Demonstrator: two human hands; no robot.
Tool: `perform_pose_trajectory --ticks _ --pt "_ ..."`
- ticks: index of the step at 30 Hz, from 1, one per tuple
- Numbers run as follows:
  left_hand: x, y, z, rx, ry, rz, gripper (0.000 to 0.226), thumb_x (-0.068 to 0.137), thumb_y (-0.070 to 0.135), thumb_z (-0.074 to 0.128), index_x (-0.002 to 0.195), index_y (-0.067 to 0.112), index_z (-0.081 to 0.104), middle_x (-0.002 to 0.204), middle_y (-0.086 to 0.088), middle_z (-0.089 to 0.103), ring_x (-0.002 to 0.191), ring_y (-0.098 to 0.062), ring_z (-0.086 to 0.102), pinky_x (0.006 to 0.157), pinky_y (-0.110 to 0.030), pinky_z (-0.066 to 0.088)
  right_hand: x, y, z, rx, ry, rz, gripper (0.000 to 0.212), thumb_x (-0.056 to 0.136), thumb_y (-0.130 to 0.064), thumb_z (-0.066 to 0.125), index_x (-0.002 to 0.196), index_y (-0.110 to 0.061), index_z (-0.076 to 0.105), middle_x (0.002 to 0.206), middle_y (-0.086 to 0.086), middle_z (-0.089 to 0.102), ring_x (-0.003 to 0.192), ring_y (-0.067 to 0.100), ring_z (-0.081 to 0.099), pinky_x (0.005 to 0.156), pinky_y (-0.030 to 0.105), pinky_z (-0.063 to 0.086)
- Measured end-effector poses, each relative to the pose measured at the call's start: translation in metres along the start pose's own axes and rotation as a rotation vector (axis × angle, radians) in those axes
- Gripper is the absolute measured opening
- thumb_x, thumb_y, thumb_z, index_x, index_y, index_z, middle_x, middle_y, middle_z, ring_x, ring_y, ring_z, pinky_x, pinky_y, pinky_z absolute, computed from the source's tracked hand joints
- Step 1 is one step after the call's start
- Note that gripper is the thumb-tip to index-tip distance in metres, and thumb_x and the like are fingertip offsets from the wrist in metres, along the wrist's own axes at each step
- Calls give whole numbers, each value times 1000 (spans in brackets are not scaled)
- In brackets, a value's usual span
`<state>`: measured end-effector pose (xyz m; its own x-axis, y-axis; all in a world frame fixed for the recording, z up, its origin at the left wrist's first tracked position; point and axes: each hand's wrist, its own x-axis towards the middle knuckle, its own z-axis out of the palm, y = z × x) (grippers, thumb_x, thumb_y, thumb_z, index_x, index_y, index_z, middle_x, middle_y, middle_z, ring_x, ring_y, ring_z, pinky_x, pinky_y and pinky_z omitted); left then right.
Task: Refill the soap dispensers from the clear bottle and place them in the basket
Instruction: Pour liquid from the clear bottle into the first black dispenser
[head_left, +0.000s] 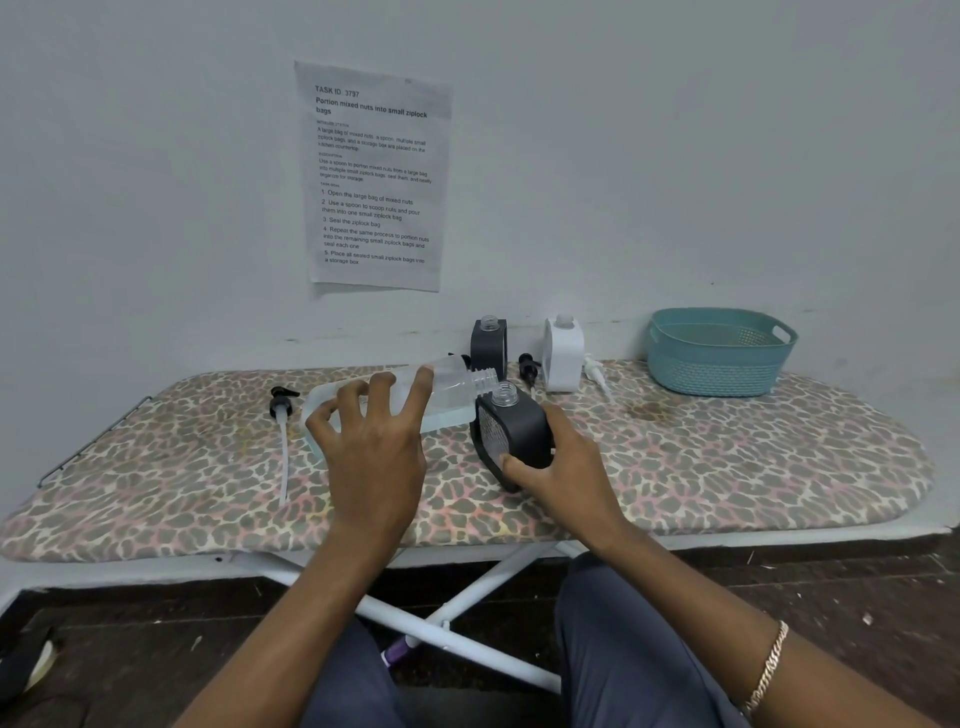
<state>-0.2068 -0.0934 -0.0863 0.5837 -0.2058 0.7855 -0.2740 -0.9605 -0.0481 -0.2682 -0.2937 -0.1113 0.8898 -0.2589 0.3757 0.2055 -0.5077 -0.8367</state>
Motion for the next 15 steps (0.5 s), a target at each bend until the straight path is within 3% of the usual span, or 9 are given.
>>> perform_pose_trajectory --ticks 7,15 --pt "0 1 -1 -7 -11 5 78 75 1 77 146 29 57 130 -10 62 118 -37 53 92 -55 36 0 2 0 5 -3 3 44 86 -24 80 119 -31 53 99 -3 71 88 0 65 64 14 54" --pt "1 1 -1 -8 -20 3 79 74 0 76 145 29 57 130 -10 62 117 -36 52 92 -56 37 0 1 0 3 1 1 45 86 -23 80 118 -33 51 99 -6 70 86 -6 64 64 11 52"
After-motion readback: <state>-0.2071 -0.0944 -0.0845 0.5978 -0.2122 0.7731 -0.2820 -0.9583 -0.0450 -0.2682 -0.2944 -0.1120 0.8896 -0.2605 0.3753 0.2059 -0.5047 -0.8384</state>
